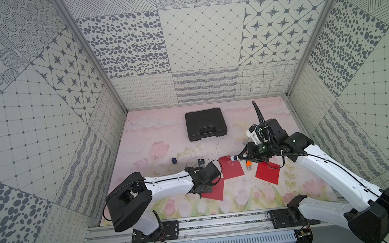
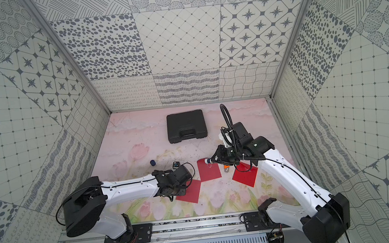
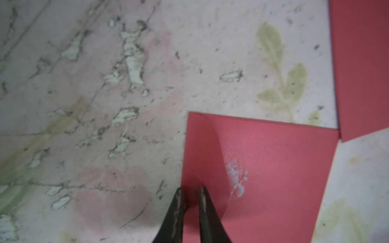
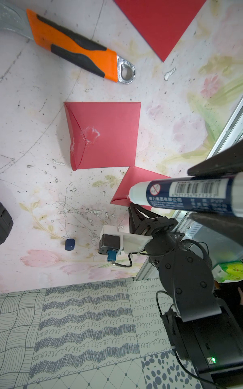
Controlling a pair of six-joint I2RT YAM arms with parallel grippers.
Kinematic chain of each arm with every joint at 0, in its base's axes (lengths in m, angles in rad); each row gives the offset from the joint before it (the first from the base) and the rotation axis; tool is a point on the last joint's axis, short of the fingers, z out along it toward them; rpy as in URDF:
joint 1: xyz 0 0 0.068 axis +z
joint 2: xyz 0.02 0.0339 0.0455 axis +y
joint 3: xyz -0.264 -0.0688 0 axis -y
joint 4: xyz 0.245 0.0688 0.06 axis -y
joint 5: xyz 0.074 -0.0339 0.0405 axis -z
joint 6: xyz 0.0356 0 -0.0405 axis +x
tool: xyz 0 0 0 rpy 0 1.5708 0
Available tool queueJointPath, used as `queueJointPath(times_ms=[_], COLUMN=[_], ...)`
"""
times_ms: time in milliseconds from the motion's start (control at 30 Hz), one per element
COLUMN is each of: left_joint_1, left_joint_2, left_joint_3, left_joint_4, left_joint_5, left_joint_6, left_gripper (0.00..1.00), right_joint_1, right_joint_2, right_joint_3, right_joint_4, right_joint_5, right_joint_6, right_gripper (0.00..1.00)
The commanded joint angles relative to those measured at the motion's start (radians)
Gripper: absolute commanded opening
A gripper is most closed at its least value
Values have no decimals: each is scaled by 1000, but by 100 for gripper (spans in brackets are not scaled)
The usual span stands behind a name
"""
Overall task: Seal the envelope with a glue stick
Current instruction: Seal the envelope at the center of the board.
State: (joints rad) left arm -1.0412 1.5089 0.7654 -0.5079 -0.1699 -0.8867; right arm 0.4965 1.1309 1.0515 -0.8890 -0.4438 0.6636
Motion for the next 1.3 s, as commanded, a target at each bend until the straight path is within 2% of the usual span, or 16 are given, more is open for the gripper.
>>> queueJointPath(times_ms=[0,300,467,900,1267], left_joint_1=[31,43,58,73,78], left_joint_2=[-35,19,46,95,163], left_joint_3=[15,101,126,132,122], left_joint_4=[-179,-174,-127,-44,-47], left_joint_5=[97,102,149,181,177], left_joint_6=[39,102,128,150,145], left_gripper=[17,14,12,5,3], right_joint_1=[-4,-4,-5,-5,-5], right_joint_2=[-28,-32,-32,-35,-30], right_joint_3=[33,37,38,38,36], right_joint_4=[9,-2,-4,-10,-13], right_joint_5=[4,7,7,7,3], right_joint_6=[0,1,0,0,-2], right_gripper=[0,0,0,0,0])
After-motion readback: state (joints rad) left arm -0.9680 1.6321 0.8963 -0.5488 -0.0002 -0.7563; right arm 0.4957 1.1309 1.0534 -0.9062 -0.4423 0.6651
